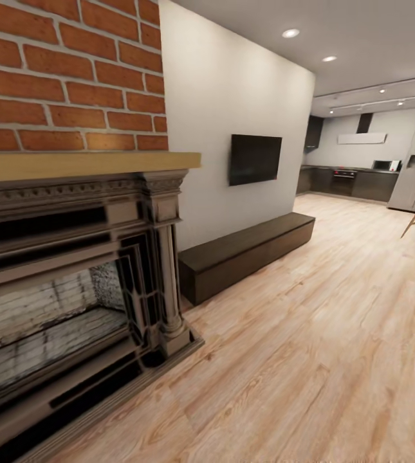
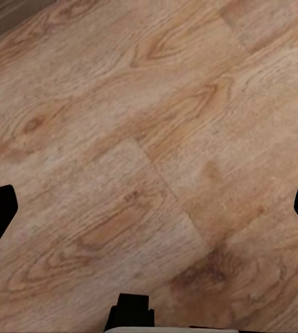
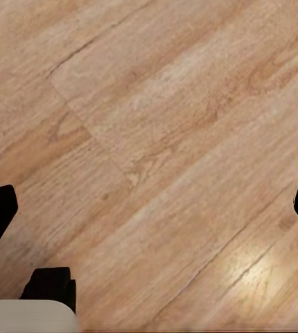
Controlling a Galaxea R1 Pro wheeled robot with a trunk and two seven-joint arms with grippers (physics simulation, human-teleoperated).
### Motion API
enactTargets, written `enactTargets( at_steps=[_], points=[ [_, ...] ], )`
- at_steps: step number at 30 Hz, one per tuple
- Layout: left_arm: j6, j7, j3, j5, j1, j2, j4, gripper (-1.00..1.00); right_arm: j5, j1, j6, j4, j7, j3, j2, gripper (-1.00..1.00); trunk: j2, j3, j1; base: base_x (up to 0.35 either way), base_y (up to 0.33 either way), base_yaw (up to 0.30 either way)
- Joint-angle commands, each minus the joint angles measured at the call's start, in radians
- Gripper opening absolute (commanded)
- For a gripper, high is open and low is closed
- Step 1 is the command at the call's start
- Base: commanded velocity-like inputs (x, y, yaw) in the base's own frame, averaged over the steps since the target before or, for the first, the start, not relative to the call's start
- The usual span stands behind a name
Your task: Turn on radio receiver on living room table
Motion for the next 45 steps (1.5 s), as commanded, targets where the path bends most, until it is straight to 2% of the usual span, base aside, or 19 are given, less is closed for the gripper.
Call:
enactTargets(
  at_steps=[1, 45],
  points=[
    [-0.001, 0.001, 0.000, 0.000, 0.000, 0.001, 0.000, 1.00, 0.000, 0.000, 0.000, 0.000, 0.000, 0.000, -0.001, 1.00, 0.000, 0.000, 0.000, 0.000, 0.000, -0.278],
    [-0.004, 0.003, 0.000, 0.000, 0.000, 0.004, 0.000, 1.00, 0.000, 0.000, 0.000, 0.001, 0.001, 0.000, -0.001, 1.00, 0.000, 0.000, 0.000, 0.000, 0.000, -0.278]
  ],
)
